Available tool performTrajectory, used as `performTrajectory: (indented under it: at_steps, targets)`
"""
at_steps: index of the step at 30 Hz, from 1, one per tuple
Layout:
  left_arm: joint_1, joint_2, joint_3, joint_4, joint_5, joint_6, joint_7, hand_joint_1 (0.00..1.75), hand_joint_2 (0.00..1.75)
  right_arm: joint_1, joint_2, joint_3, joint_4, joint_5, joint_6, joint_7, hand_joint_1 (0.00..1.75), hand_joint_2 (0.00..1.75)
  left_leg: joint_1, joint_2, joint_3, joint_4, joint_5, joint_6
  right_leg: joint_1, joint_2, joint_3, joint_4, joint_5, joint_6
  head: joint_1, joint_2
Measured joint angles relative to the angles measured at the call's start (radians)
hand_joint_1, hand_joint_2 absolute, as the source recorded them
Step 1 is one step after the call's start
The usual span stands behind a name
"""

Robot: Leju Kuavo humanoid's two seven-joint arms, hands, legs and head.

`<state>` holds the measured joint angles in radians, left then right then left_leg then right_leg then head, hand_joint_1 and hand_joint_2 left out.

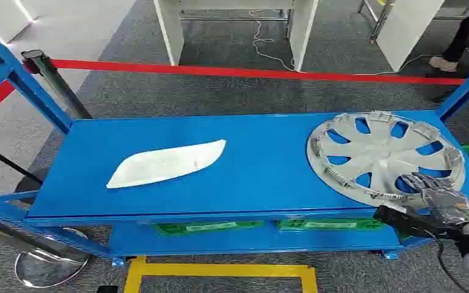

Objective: Take the parts from the cabinet and place them on the table.

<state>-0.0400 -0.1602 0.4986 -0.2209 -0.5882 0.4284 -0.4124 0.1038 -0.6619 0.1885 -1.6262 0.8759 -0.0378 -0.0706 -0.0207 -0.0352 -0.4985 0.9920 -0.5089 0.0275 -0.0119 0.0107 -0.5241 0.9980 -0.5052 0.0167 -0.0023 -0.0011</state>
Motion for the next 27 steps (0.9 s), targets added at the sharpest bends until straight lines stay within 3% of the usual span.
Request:
performTrajectory:
  at_steps: [9,10,16,24,27]
  targets:
    - [0.000,-0.008,0.000,0.000,-0.011,0.000,0.000,0.00,0.00,-0.013,0.032,0.006,-0.020,0.120,-0.144,0.001,0.00,1.75,0.000,0.000,0.000,0.000,0.000,0.000,0.000,0.000,0.000,0.000,0.000,0.000,0.000,0.000]
    - [0.000,-0.008,0.001,0.000,-0.012,0.000,0.000,0.00,0.00,-0.013,0.045,0.008,-0.026,0.119,-0.157,-0.003,0.00,0.00,0.000,0.000,0.000,0.000,0.000,0.000,0.000,0.000,0.000,0.000,0.000,0.000,0.000,0.000]
    - [0.000,-0.013,0.001,0.000,-0.019,0.000,0.000,0.00,0.00,-0.013,0.116,0.020,-0.045,0.109,-0.199,-0.014,0.00,0.00,0.000,0.000,0.000,0.000,0.000,0.000,0.000,0.000,0.000,0.000,0.000,0.000,0.000,0.000]
    - [-0.001,-0.013,0.001,0.000,-0.019,0.000,0.000,0.00,0.00,-0.014,0.160,0.032,-0.053,0.103,-0.198,-0.016,0.00,0.00,0.000,0.000,-0.001,0.000,0.000,0.000,0.000,0.000,0.000,0.000,0.000,0.000,0.000,0.000]
    - [-0.001,-0.013,0.001,0.001,-0.021,0.000,0.000,0.00,0.00,-0.013,0.171,0.041,-0.058,0.050,-0.167,-0.037,0.00,0.00,0.000,0.000,-0.001,0.000,0.000,0.000,0.000,0.000,0.000,0.000,0.000,0.000,0.000,0.000]
